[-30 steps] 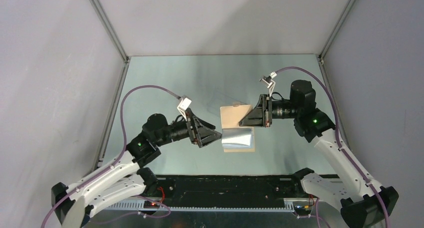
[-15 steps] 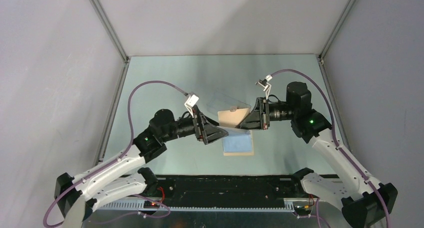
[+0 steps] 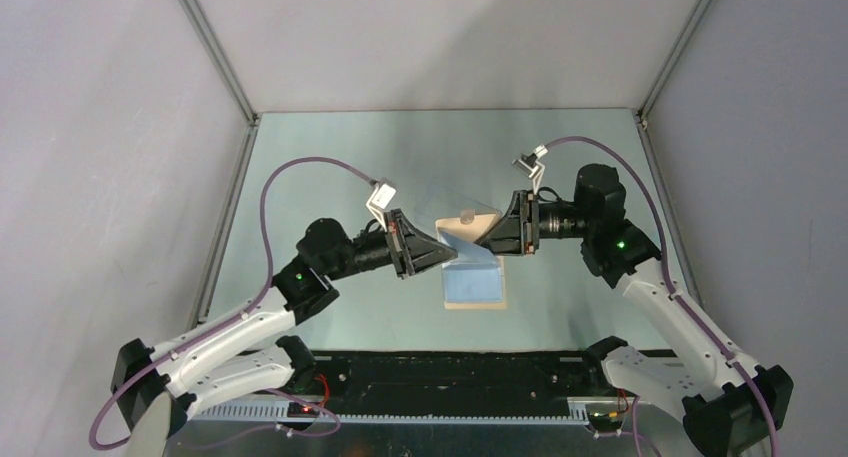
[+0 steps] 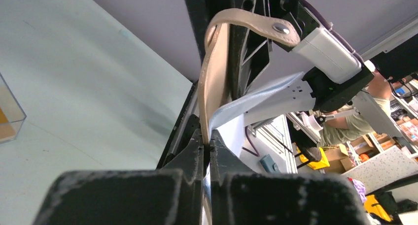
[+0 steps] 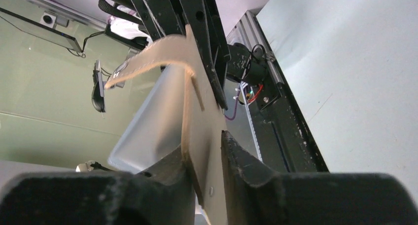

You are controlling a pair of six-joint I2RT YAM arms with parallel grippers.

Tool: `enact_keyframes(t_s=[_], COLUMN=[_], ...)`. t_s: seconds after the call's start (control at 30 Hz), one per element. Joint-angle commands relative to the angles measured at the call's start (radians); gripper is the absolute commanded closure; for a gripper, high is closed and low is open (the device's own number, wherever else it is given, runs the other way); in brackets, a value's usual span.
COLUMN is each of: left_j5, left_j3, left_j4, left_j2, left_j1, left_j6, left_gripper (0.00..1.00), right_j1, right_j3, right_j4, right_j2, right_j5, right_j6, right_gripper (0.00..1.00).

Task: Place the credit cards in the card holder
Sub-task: Open the card holder.

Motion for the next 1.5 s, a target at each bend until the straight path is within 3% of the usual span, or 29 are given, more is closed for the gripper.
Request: enact_keyframes(t_s=[0.0,0.13,0.2,0.37,0.7,0.8,0.87,0.9,0.97,1.0,1.03,1.07,1.13,1.27,1.47], left_j5=[-0.008,-0.097,-0.136,-0.157,-0.043,-0.025,-0.027,-0.034,-0.047,-0.051,-0.062,-0.066,-0.077,-0.041,0.01], left_j3=[-0.005,-0.046,-0.068,-0.092,-0.046,-0.04,-0.04,-0.044,-0.054,-0.064,-0.07,-0.084,-0.103,-0.126,-0.088], left_j4=[0.067,0.067,0.066,0.067,0.066,0.066,0.067,0.067,0.067,0.066,0.067,0.067,0.068,0.135,0.182], left_j2=[-0.007,-0.063,-0.098,-0.152,-0.116,-0.1,-0.102,-0.103,-0.11,-0.118,-0.121,-0.127,-0.132,-0.106,-0.017], left_j1=[-0.003,-0.004,-0.004,-0.003,-0.003,-0.001,-0.002,-0.002,-0.002,-0.002,-0.001,-0.002,-0.001,-0.01,-0.044], left_j6=[-0.025,-0.044,-0.05,-0.054,-0.073,-0.081,-0.084,-0.085,-0.09,-0.094,-0.098,-0.11,-0.134,-0.178,-0.181], left_gripper=[1.0,1.0,1.0,1.0,1.0,1.0,1.0,0.99,0.83,0.6,0.47,0.26,0.09,0.02,0.06], right_j1=[-0.022,-0.11,-0.148,-0.151,0.038,0.082,0.098,0.104,0.108,0.108,0.105,0.103,0.092,0.082,0.078], right_j3=[0.005,0.005,0.004,0.004,0.006,0.006,0.006,0.007,0.013,0.013,0.013,0.013,0.013,0.014,0.013], right_j4=[0.077,-0.008,-0.053,-0.106,-0.004,0.107,0.187,0.219,0.223,0.216,0.198,0.188,0.164,0.165,0.18], right_j2=[-0.026,-0.076,-0.099,-0.103,-0.022,0.014,0.043,0.062,0.081,0.079,0.074,0.058,0.026,-0.032,-0.064], right_j5=[0.018,0.06,0.055,-0.013,0.054,0.054,0.041,0.025,0.021,0.026,0.047,0.062,0.129,0.203,0.255], right_j6=[0.045,0.009,-0.021,-0.089,-0.077,-0.013,0.025,0.038,0.057,0.058,0.055,0.048,0.047,0.065,0.112], right_gripper=[0.56,0.22,0.09,0.04,0.04,0.13,0.41,0.74,0.98,1.0,1.0,1.0,1.0,1.0,1.0])
